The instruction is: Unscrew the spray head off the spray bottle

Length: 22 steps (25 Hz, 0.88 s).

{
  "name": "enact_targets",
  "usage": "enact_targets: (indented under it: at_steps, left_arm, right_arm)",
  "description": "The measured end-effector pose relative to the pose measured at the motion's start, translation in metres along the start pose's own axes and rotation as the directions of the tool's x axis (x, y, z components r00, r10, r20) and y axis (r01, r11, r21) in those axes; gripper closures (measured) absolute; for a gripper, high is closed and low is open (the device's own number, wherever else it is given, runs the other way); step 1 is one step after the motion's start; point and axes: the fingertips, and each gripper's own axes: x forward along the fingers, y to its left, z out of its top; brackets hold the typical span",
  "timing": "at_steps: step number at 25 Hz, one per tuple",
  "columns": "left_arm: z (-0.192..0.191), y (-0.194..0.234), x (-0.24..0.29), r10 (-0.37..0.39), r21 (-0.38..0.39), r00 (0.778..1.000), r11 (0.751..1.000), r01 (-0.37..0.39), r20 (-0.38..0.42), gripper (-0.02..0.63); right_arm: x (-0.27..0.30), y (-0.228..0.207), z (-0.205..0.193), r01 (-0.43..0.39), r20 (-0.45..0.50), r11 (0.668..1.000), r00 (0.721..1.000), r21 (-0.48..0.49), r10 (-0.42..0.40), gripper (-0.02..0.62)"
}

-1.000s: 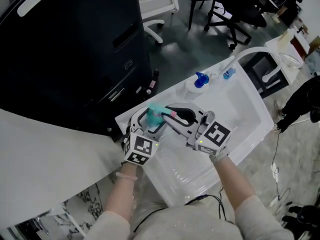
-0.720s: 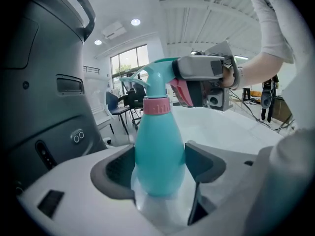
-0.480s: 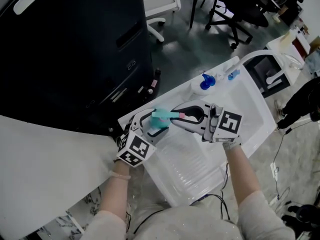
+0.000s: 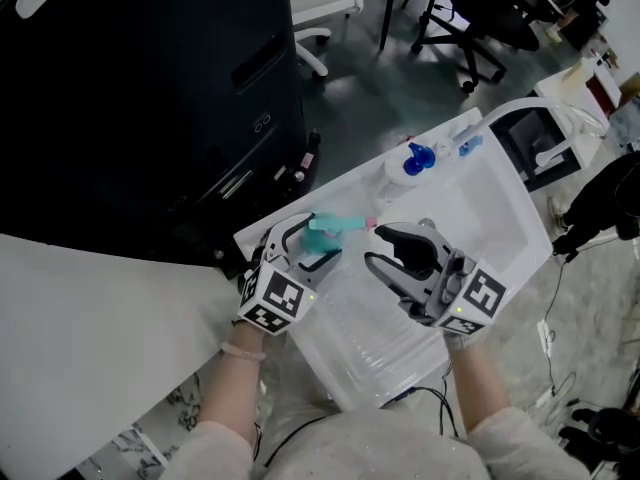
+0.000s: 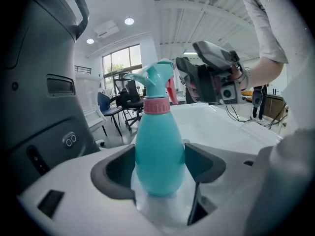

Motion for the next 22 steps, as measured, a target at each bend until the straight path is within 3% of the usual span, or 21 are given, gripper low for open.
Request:
enact_targets:
  at_steps: [5, 11, 13, 17, 22]
  left_arm:
    - [0.001, -0.002, 0.000, 0.009, 0.000, 1.000, 1.000, -0.009, 0.007, 0.285]
    - [0.001, -0.003, -0.001, 0.022, -0.002, 0.999, 1.000, -0.022, 0.023, 0.285]
    - [0.001, -0.003, 0.000, 0.025, -0.003, 0.999, 1.000, -0.025, 0.023, 0.285]
    - [0.001, -0.003, 0.001, 0.027, -0.004, 0.999, 1.000, -0.027, 0.023, 0.285]
    - [0.001, -0.002, 0.002, 0.028, -0.007, 0.999, 1.000, -0.028, 0.030, 0.285]
  right_arm:
    - [0.019, 0.006, -0.024, 0.069, -0.087, 0.998, 0.994, 0.008, -0.068, 0.406]
    - [0.048, 0.004, -0.019, 0.065, -0.068, 0.994, 0.996, 0.087, -0.059, 0.285]
    - [0.056, 0.003, -0.018, 0.061, -0.081, 0.994, 0.995, 0.088, -0.054, 0.285]
    - [0.063, 0.003, -0.023, 0.079, -0.149, 0.997, 0.986, -0.017, -0.081, 0.310]
    - [0.045, -0.007, -0.033, 0.118, -0.213, 0.988, 0.967, -0.096, -0.136, 0.398]
